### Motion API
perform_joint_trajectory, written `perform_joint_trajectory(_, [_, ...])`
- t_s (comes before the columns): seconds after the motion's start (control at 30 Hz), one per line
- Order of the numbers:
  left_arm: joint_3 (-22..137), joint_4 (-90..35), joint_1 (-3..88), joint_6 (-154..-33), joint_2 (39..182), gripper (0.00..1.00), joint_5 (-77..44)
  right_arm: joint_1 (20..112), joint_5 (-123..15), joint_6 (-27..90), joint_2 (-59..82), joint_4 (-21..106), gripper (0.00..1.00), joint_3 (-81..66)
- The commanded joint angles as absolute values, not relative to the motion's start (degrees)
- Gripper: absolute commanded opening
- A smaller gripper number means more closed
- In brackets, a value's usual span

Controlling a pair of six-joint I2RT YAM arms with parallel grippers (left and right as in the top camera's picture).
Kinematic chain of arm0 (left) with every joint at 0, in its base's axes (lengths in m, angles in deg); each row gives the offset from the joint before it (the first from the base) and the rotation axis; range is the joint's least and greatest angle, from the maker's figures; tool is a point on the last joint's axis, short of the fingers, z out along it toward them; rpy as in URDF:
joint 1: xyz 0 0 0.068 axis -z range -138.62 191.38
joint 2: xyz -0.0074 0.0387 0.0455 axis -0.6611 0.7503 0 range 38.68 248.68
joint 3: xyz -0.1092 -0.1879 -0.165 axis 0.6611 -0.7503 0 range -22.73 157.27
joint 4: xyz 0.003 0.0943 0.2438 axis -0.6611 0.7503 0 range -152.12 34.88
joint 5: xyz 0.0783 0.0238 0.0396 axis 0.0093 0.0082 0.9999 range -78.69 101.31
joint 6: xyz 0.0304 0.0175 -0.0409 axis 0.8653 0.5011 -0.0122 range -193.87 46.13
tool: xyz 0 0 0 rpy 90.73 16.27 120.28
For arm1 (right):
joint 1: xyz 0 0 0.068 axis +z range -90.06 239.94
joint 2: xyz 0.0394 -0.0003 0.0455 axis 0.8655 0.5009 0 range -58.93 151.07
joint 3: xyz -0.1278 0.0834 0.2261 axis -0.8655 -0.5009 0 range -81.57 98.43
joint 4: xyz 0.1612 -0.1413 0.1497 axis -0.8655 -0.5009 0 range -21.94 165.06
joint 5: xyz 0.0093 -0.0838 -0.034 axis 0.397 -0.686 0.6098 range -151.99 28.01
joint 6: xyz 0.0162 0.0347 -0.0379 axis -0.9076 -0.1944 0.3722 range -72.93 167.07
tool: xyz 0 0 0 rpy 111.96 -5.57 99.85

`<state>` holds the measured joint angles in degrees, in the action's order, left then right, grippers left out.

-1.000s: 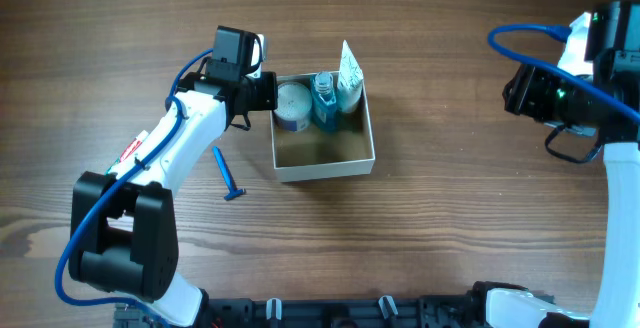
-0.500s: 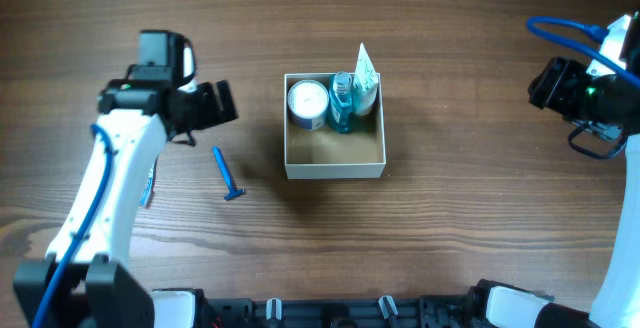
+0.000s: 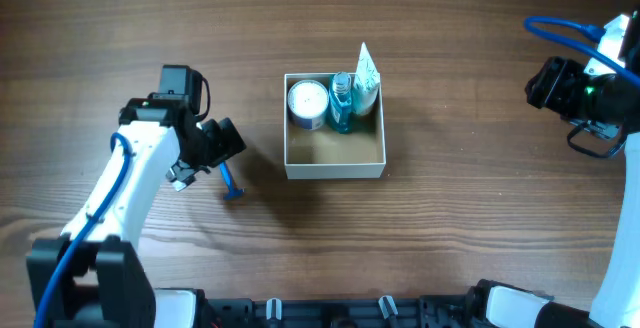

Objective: Pack container
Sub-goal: 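Reach the left gripper to the blue razor and grasp it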

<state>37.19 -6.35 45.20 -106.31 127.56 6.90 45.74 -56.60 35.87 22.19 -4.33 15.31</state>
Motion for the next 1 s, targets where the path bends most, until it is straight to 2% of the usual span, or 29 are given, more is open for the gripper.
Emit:
perform_joint_trajectory(0.0, [36.5, -8.2, 45.4, -107.8, 131.4, 1.00, 6.6, 45.6, -55.6, 36.6, 22.7, -4.6, 0.75, 15.1])
perform_joint_trajectory(0.47, [36.5, -9.4, 45.4, -109.1, 144.4, 1.00, 6.6, 45.6, -55.5, 36.6, 22.7, -4.7, 0.75, 15.1])
perform_joint_trajectory(0.53, [36.5, -9.4, 45.4, -109.1, 144.4, 0.94, 6.6, 45.6, -55.5, 36.6, 22.7, -4.7, 0.75, 15.1])
perform_joint_trajectory(0.57, [36.5, -9.4, 45.4, -109.1, 144.4, 0.88, 6.6, 45.6, -55.5, 36.6, 22.7, -4.7, 0.75, 15.1])
perform_joint_trajectory(0.6, [36.5, -9.4, 45.4, -109.1, 144.4, 0.76, 6.6, 45.6, -55.5, 36.6, 22.7, -4.7, 0.75, 15.1])
perform_joint_trajectory(0.67, [36.5, -9.3, 45.4, -109.0, 144.4, 0.58, 6.6, 45.6, -55.5, 36.6, 22.7, -4.7, 0.75, 15.1])
perform_joint_trajectory(0.7, [36.5, -9.3, 45.4, -109.1, 144.4, 0.41, 6.6, 45.6, -55.5, 36.6, 22.7, -4.7, 0.75, 15.1])
perform_joint_trajectory(0.73, [36.5, -9.3, 45.4, -109.1, 144.4, 0.31, 6.6, 45.6, -55.5, 36.6, 22.7, -4.7, 0.75, 15.1])
perform_joint_trajectory(0.87, [36.5, -9.5, 45.4, -109.1, 144.4, 0.13, 6.7, 45.6, -55.5, 36.6, 22.7, -4.7, 0.75, 15.1])
perform_joint_trajectory(0.97, [36.5, -10.2, 45.4, -109.1, 144.4, 0.06, 6.7, 45.6, -55.5, 36.6, 22.7, -4.7, 0.75, 15.1])
